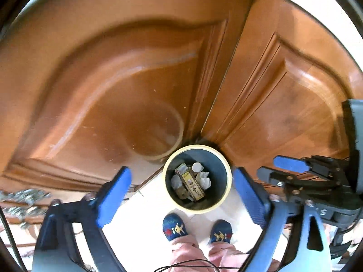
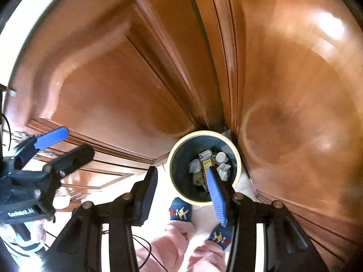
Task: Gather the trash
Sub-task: 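Open both tools to drop the tissue and packet into the bin, then raise both empty tools back toward the counter trash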
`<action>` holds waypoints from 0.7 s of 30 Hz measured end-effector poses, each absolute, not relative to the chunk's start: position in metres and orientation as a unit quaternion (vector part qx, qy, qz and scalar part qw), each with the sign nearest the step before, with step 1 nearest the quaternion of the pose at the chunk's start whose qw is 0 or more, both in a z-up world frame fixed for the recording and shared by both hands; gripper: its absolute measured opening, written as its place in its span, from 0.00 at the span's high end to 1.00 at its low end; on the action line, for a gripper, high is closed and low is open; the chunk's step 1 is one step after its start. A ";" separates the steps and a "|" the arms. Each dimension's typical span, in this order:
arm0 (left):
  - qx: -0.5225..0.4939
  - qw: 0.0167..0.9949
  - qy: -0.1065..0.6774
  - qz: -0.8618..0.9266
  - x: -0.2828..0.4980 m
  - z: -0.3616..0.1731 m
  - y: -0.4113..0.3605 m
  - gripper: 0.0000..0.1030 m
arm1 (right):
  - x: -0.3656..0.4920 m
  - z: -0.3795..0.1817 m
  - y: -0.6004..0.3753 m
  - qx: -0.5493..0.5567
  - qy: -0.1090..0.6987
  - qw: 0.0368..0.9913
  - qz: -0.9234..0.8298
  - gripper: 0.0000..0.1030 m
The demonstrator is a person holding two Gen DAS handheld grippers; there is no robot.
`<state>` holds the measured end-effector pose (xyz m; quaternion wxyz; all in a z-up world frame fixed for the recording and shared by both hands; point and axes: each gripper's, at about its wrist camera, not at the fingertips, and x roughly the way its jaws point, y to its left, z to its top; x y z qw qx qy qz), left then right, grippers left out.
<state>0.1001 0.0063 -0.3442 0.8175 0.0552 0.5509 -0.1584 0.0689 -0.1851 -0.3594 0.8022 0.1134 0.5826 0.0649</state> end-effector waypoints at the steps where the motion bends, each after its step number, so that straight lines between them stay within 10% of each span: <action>1: 0.052 0.818 0.551 -0.157 0.098 -0.333 0.008 0.07 | 0.067 -0.349 -0.185 0.112 0.580 0.804 0.065 0.56; 21: 0.005 0.884 0.450 -0.125 0.088 -0.095 0.019 0.03 | 0.046 -0.111 -0.188 0.045 0.448 0.887 0.106 0.56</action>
